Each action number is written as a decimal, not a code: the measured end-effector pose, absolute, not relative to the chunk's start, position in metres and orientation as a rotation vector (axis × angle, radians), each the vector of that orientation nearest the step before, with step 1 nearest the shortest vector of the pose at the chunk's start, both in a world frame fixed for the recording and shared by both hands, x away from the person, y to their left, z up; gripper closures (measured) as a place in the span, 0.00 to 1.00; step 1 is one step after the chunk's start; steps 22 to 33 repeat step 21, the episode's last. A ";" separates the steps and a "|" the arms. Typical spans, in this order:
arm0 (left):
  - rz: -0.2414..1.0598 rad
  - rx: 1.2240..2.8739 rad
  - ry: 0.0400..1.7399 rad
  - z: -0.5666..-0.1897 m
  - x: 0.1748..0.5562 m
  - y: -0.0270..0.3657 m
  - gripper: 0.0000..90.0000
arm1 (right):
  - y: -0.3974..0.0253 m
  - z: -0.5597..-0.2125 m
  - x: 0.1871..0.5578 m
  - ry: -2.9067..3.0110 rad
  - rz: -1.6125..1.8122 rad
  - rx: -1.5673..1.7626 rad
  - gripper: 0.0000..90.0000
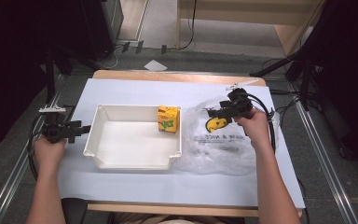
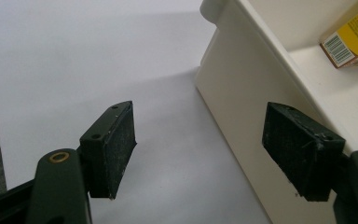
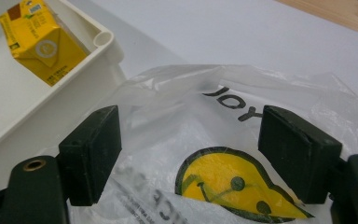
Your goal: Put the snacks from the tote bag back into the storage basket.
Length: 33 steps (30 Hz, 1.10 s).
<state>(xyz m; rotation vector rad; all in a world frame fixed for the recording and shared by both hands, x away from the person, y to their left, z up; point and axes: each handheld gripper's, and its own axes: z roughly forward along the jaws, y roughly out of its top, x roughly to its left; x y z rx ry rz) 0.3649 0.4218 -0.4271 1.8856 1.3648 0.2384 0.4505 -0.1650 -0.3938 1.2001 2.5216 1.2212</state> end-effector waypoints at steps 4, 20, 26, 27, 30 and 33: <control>0.237 1.885 1.364 -0.427 0.365 0.422 0.30 | -0.164 -0.398 0.452 2.540 1.196 1.203 0.25; 0.234 1.888 1.366 -0.428 0.366 0.421 0.30 | -0.163 -0.401 0.453 2.560 1.163 1.203 0.25; 0.233 1.888 1.366 -0.428 0.366 0.421 0.30 | -0.163 -0.402 0.453 2.561 1.164 1.201 0.25; 0.233 1.888 1.366 -0.428 0.366 0.421 0.30 | -0.163 -0.402 0.453 2.561 1.164 1.201 0.25; 0.233 1.888 1.366 -0.428 0.366 0.421 0.30 | -0.163 -0.402 0.453 2.561 1.164 1.201 0.25; 0.233 1.888 1.366 -0.428 0.366 0.421 0.30 | -0.163 -0.402 0.453 2.561 1.164 1.201 0.25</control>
